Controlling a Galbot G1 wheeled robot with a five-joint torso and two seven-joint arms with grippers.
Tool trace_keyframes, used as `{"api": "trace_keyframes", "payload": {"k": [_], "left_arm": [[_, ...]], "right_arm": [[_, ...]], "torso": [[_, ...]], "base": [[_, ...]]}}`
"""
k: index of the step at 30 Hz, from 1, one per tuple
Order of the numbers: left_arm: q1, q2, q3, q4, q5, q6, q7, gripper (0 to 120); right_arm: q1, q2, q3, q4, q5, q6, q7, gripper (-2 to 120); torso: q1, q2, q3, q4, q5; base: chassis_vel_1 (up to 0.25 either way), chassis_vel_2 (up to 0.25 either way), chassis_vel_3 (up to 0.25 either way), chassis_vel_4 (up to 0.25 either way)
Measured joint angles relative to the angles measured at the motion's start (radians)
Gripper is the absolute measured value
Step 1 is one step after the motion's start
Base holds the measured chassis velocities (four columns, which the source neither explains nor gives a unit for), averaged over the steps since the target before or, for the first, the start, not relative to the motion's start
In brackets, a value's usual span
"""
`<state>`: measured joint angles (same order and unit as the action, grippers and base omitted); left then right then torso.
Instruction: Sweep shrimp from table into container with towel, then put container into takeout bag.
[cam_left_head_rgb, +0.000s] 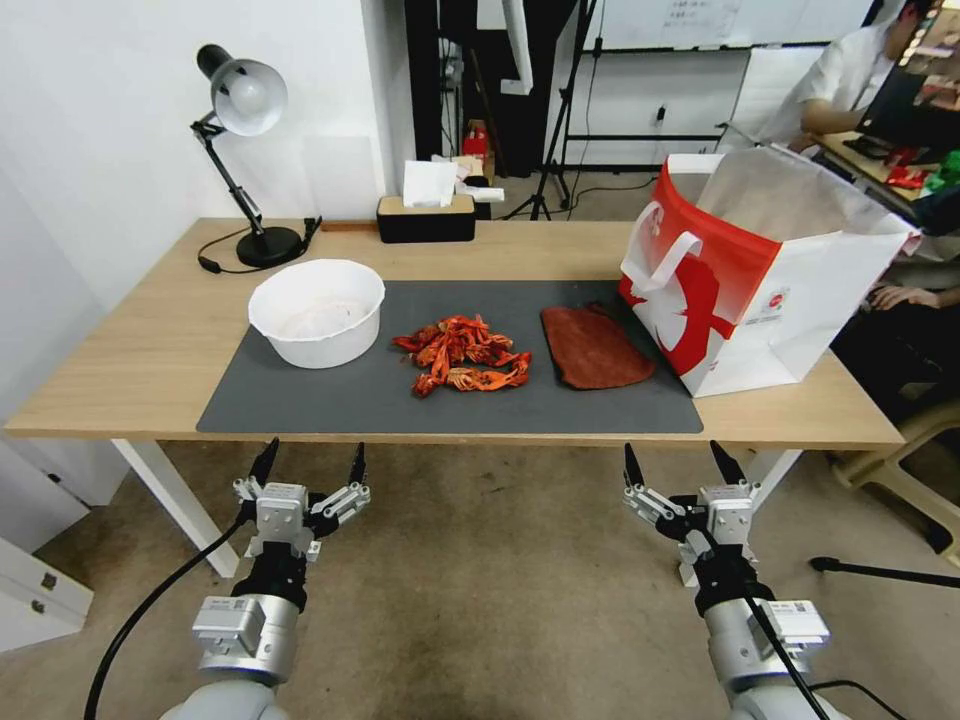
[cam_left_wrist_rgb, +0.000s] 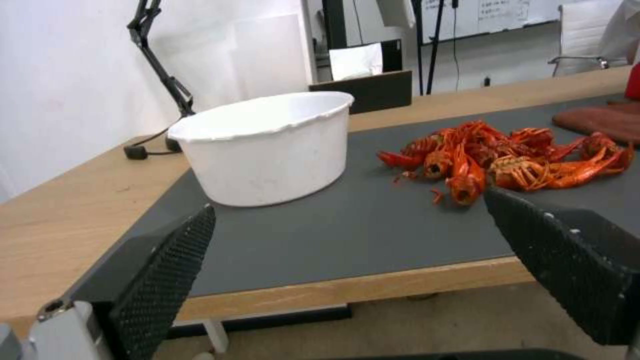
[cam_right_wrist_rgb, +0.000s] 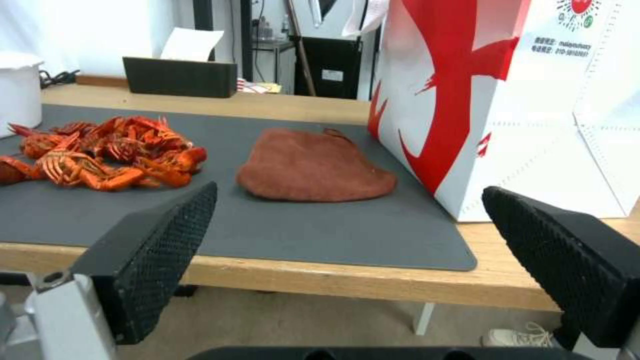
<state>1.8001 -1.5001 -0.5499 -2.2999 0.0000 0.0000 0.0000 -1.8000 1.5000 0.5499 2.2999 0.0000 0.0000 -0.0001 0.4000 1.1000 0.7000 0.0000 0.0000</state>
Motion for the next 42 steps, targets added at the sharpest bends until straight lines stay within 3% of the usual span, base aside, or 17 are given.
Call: {"api": "trace_keyframes", "payload": {"k": [16,18,20,23,26,42], "left_arm": [[-0.001,-0.001,-0.002,0.000,-0.003,0.002,0.000,100],[-0.007,-0.009,-0.021,-0.007,-0.018,0.018,-0.004,100],[-0.041,-0.050,-0.118,-0.047,-0.098,0.099,-0.034,100],[-0.057,-0.061,-0.140,-0.049,-0.135,0.107,-0.043,100],[-0.062,-0.065,-0.142,-0.046,-0.144,0.096,-0.048,100],[-0.061,-0.065,-0.135,-0.026,-0.127,0.085,-0.034,100]], "right_arm": [[0.004,-0.002,-0.001,-0.001,0.004,-0.004,-0.004,100],[0.026,-0.012,-0.006,-0.016,0.030,-0.027,-0.024,100],[0.103,-0.047,-0.032,-0.072,0.121,-0.135,-0.094,100],[0.155,-0.064,-0.047,-0.100,0.181,-0.195,-0.145,100],[0.166,-0.069,-0.041,-0.096,0.196,-0.195,-0.154,100],[0.181,-0.069,-0.030,-0.082,0.202,-0.194,-0.134,100]], "torso": [[0.000,0.000,0.000,-0.0002,-0.0001],[0.000,0.000,0.000,-0.0007,-0.0004],[0.000,0.000,0.000,0.0003,0.0012],[0.000,0.000,0.000,0.0006,0.0001],[0.000,0.000,0.000,-0.0003,-0.0001],[0.000,0.000,0.000,0.0000,0.0001]], "base": [[0.000,0.000,0.000,0.000],[0.000,0.000,0.000,0.000],[0.000,0.000,0.000,0.000],[0.000,0.000,0.000,0.000],[0.000,0.000,0.000,0.000],[0.000,0.000,0.000,0.000]]}}
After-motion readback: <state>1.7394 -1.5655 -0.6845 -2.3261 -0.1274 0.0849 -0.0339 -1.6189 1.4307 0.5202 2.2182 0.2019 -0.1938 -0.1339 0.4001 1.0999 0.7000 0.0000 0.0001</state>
